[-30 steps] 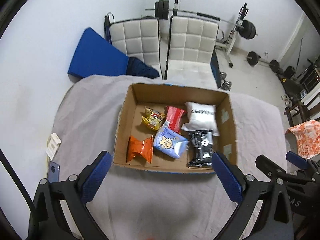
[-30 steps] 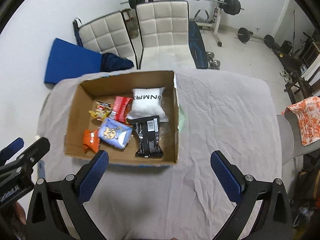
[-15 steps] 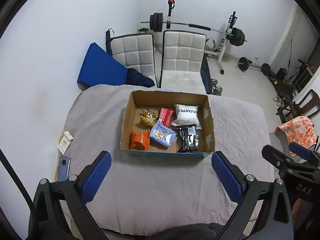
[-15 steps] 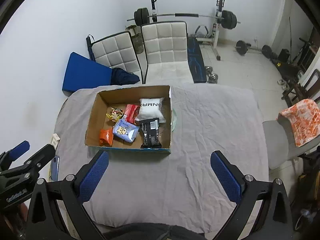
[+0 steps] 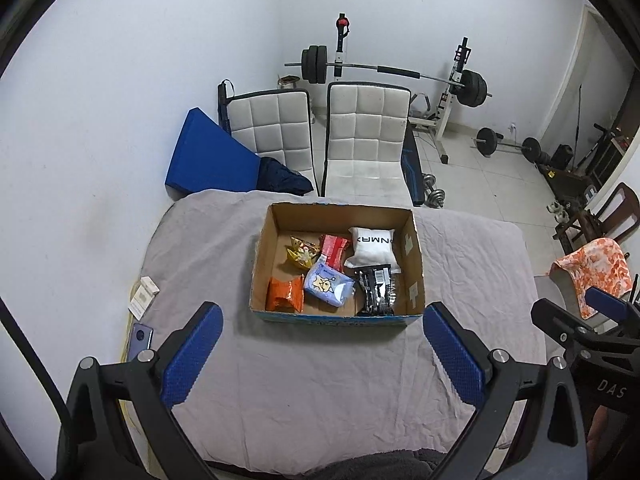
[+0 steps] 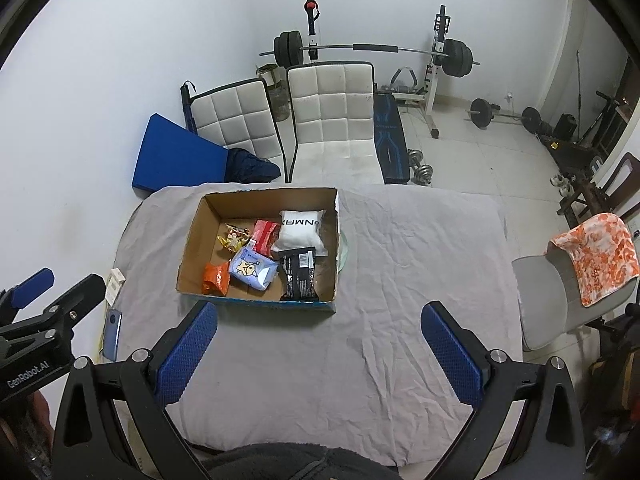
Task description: Organize snacks
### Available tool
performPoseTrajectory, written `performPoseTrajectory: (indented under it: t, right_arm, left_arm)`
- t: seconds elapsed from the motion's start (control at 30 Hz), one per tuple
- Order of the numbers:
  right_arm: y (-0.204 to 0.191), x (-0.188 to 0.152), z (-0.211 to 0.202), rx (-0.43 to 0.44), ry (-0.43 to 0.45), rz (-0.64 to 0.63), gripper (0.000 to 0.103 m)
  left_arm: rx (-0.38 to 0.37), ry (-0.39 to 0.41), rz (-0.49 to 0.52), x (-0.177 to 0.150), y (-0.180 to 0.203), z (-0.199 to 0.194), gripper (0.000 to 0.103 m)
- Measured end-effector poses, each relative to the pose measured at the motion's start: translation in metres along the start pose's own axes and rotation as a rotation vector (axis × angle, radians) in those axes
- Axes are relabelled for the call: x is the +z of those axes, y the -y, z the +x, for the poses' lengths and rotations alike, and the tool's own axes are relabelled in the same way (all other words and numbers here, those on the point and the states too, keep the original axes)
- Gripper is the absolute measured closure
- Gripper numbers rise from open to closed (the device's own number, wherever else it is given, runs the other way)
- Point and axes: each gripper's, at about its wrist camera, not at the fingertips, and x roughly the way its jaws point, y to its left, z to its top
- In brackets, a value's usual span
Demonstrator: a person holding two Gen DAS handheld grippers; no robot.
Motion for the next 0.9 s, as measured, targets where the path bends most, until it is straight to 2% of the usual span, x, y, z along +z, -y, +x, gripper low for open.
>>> performPoseTrajectory:
  t: [0.9]
  right_arm:
    - [-0.002, 0.002, -0.011, -0.011, 0.021, -0.003, 0.000]
  left_arm:
    - [-0.007, -0.008, -0.008, -0.001, -0.001, -0.002, 0.000]
